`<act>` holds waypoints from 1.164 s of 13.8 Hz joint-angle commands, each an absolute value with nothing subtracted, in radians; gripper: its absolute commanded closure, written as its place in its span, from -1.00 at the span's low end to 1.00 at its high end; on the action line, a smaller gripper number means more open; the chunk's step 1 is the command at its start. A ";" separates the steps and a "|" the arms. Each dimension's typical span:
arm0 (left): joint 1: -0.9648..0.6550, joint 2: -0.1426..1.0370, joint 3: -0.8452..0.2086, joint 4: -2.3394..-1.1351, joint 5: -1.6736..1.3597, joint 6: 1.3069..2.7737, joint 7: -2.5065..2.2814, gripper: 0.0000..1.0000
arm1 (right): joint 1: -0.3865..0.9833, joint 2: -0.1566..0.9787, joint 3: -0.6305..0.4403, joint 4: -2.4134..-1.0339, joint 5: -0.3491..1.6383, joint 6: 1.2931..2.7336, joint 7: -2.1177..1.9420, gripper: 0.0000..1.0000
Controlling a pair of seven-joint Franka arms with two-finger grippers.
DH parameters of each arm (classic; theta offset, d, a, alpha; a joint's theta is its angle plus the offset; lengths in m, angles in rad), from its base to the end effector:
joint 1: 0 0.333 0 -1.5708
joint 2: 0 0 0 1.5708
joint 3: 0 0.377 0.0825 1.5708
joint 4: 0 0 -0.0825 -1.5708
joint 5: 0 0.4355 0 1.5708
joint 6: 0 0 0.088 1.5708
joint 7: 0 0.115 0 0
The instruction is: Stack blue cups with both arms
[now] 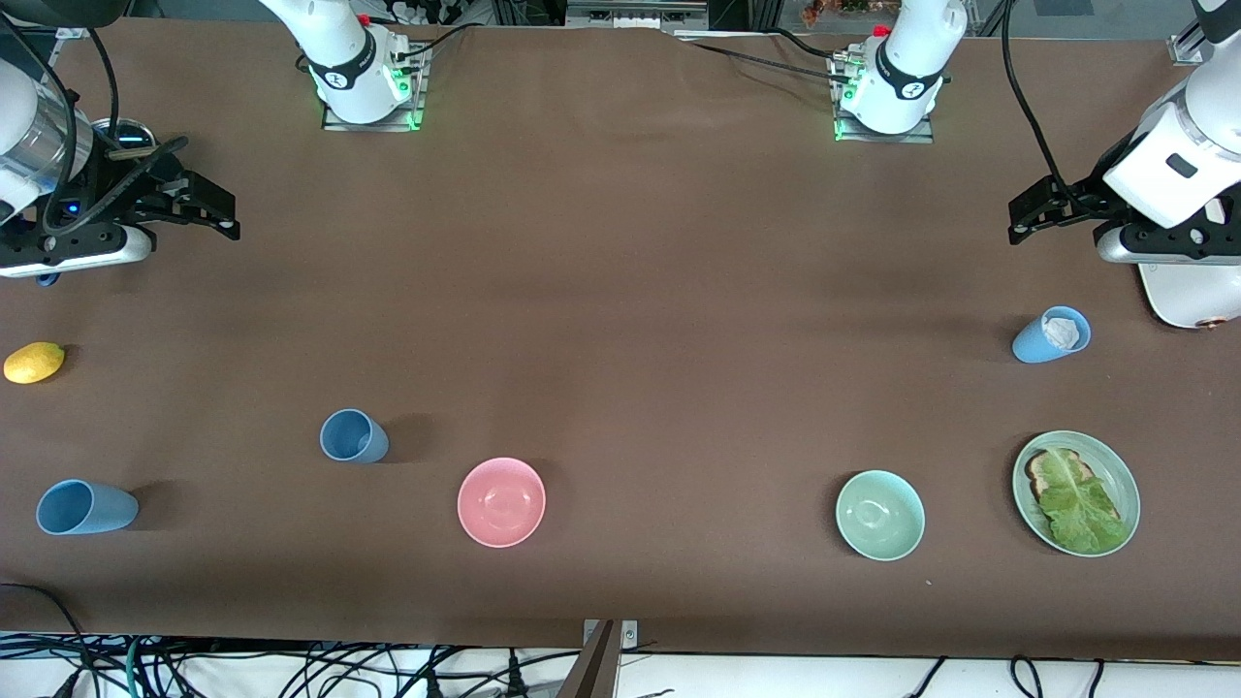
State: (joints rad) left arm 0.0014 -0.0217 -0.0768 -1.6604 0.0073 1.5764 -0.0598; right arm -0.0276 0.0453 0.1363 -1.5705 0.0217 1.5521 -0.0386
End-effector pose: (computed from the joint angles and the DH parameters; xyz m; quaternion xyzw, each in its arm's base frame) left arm 0.5934 -0.0445 0.6442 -0.9995 0.0079 0.0308 0.0066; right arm 0.6149 0.0676 0.6486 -0.9967 -0.0734 0.0321 0.0128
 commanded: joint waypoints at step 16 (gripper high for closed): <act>0.005 0.017 -0.078 -1.618 0.026 1.552 -0.063 -1.00 | -0.034 0.038 0.147 -1.565 0.020 1.537 -0.023 -1.00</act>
State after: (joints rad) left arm 0.0017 0.0006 -0.0761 -1.6515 0.0073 1.5723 -0.0598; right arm -0.0276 0.0450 0.1381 -1.5704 0.0217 1.5517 -0.0382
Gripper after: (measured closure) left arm 0.000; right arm 0.000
